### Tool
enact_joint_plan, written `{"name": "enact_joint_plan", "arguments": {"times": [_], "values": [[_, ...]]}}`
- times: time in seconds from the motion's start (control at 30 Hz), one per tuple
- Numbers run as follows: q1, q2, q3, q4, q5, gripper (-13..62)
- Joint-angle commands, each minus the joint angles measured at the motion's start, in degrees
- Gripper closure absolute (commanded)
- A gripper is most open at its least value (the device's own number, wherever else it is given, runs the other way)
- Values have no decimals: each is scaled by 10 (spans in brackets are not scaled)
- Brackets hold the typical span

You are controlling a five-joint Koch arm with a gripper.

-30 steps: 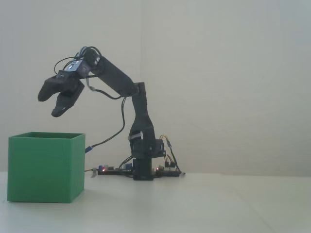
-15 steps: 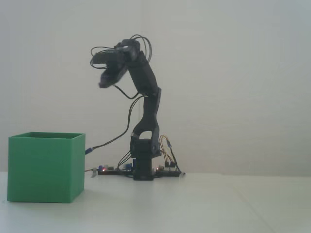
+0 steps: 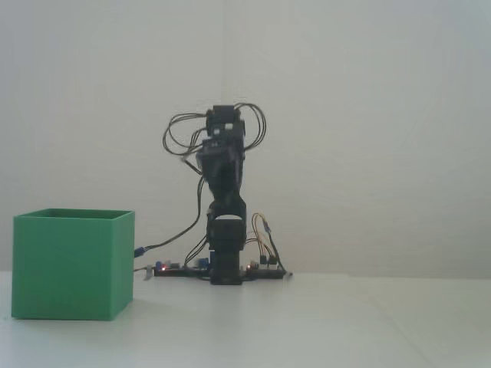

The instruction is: Grasp a red block and put it in the green bin.

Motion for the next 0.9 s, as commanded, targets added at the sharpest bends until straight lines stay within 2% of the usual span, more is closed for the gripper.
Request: {"name": "enact_joint_plan", "arguments": {"times": [0.0, 0.37, 0.67, 0.87], "values": [[-4, 52, 3, -37, 0, 122], [-4, 54, 159, -120, 4, 127], [0, 55, 321, -302, 3, 146], [0, 55, 484, -500, -3, 143]]}}
